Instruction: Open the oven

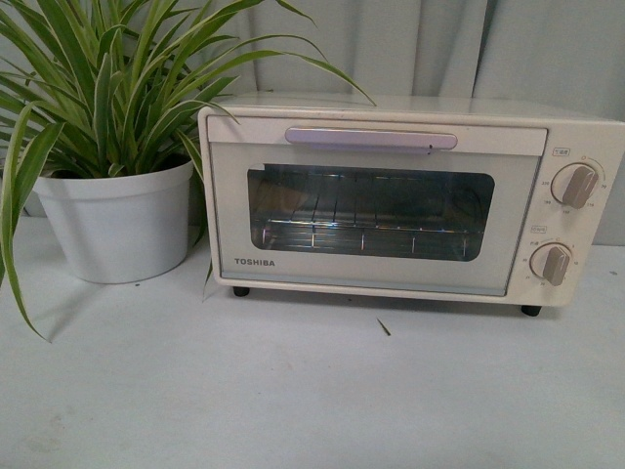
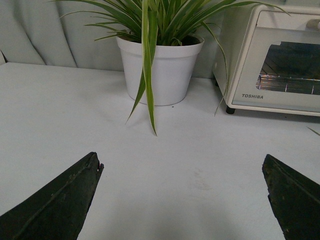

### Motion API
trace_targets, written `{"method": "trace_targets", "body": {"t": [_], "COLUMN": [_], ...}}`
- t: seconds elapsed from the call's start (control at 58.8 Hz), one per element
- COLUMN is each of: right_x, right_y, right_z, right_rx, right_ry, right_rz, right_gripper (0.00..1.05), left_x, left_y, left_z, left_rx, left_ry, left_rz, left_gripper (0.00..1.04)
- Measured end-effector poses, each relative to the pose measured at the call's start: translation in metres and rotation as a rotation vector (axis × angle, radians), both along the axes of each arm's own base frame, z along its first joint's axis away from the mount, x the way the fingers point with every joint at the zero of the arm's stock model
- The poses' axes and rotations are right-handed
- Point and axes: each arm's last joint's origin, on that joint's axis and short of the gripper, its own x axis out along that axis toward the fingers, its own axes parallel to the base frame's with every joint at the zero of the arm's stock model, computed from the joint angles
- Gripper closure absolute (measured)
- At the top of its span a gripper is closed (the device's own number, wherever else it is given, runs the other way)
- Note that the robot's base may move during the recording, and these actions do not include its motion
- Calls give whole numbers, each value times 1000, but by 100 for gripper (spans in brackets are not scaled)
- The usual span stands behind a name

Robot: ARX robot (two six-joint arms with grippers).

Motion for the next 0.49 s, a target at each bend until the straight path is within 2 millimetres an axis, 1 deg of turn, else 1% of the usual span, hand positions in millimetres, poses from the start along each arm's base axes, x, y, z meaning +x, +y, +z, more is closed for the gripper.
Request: {"method": "trace_targets", "body": {"t": [0.493], "right_x": [0], "right_y": [0], "right_z": [0], "right_rx": [0], "right_ry": [0], "right_rz": [0], "right_gripper": [9], "left_x": [0], "left_y": [0], "left_z": [0], "left_rx": [0], "left_ry": [0], "left_rz": [0], "left_gripper": [6]}}
